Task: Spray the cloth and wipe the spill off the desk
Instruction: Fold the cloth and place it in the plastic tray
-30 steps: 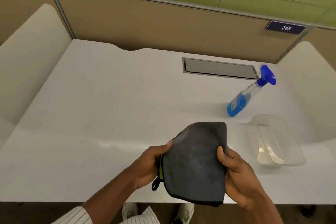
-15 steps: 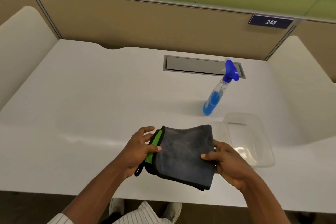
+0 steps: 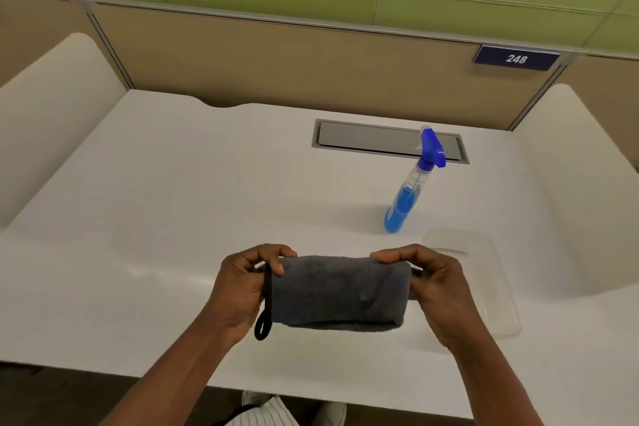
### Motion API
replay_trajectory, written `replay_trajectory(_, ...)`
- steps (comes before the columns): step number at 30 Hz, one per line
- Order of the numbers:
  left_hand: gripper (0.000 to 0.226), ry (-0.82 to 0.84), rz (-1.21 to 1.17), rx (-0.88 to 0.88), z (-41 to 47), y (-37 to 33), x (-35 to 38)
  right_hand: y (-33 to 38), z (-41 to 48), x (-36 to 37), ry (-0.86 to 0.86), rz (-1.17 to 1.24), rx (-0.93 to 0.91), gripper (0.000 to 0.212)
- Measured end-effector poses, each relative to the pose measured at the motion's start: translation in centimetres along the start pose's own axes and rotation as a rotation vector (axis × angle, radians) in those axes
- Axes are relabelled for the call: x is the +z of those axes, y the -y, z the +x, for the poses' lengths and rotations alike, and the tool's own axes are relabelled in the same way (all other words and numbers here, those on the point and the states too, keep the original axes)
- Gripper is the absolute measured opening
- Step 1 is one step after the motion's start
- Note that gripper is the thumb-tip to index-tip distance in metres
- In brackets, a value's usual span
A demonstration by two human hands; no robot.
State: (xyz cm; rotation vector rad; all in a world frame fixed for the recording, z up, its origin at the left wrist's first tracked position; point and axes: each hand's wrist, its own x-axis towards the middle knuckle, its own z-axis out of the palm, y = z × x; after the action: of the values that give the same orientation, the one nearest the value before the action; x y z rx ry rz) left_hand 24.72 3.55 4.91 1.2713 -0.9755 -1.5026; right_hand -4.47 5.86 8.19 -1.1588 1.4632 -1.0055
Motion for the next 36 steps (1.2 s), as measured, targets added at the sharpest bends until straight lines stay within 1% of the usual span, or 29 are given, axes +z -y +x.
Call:
replay_trajectory(3, 0.042, -0.029, -0.022, -0.082, 0.5, 0.5, -0.5, -1.5, 0.0, 0.5, -0.107, 0.127, 0.174, 0.026)
replay_trajectory(5, 0.032, -0.014, -0.031, -0.119, 1.1, 0.8, -0.7, -2.3, -0.4, 0.9, -0.152, 0.131, 0.259, 0.020)
replay_trajectory(10, 0.027, 0.045, -0.046, -0.225, 2.4, 0.6, -1.3, -3.6, -2.2, 2.7, -0.285, 0.136, 0.419, 0.025)
replay_trajectory(12, 0.022, 0.075, -0.082, -0.290, 2.7, 0.3, -1.3, -3.3, -2.6, 3.5, -0.334, 0.121, 0.434, 0.020)
replay_trajectory(13, 0.026, 0.105, -0.081, -0.319, 2.8, 0.2, -1.2, -3.1, -2.7, 3.9, -0.359, 0.116, 0.441, 0.018)
replay_trajectory(14, 0.032, 0.148, -0.034, -0.319, 2.8, 0.2, -1.3, -3.0, -2.9, 4.3, -0.378, 0.117, 0.448, 0.018)
replay_trajectory(15, 0.037, 0.204, 0.064, -0.290, 2.9, 0.4, -1.3, -3.0, -3.0, 4.7, -0.394, 0.124, 0.452, 0.018)
replay_trajectory(17, 0.041, 0.287, 0.275, -0.246, 3.1, 0.7, -1.1, -2.8, -3.5, 5.2, -0.432, 0.135, 0.462, 0.019)
replay_trajectory(19, 0.033, 0.322, 0.365, -0.264, 3.4, 1.1, -0.7, -2.9, -4.0, 5.1, -0.471, 0.147, 0.477, 0.018)
replay_trajectory(21, 0.022, 0.348, 0.389, -0.273, 3.7, 1.2, 0.0, -2.7, -4.4, 4.7, -0.506, 0.210, 0.508, 0.020)
replay_trajectory(24, 0.010, 0.371, 0.451, -0.231, 4.1, 1.1, 1.2, -2.5, -4.7, 3.5, -0.555, 0.311, 0.537, 0.027)
replay_trajectory(27, 0.011, 0.385, 0.473, -0.208, 4.3, 1.4, 2.7, -3.2, -4.8, 1.8, -0.505, 0.232, 0.500, 0.050)
replay_trajectory(28, 0.011, 0.382, 0.475, -0.208, 4.5, 1.6, 3.3, -3.3, -4.8, 1.2, -0.487, 0.189, 0.484, 0.053)
replay_trajectory(31, 0.011, 0.355, 0.450, -0.225, 4.8, 2.2, 5.5, -3.6, -5.0, -1.3, -0.449, 0.094, 0.439, 0.036)
replay_trajectory(32, 0.013, 0.333, 0.436, -0.240, 4.9, 2.4, 6.3, -3.6, -5.0, -2.4, -0.438, 0.068, 0.424, 0.035)
replay_trajectory(34, 0.021, 0.287, 0.392, -0.284, 4.9, 2.6, 8.3, -3.8, -4.9, -4.7, -0.436, 0.037, 0.410, 0.038)
replay_trajectory(36, 0.031, 0.278, 0.354, -0.308, 4.9, 2.6, 10.5, -4.0, -4.7, -7.0, -0.461, 0.032, 0.413, 0.044)
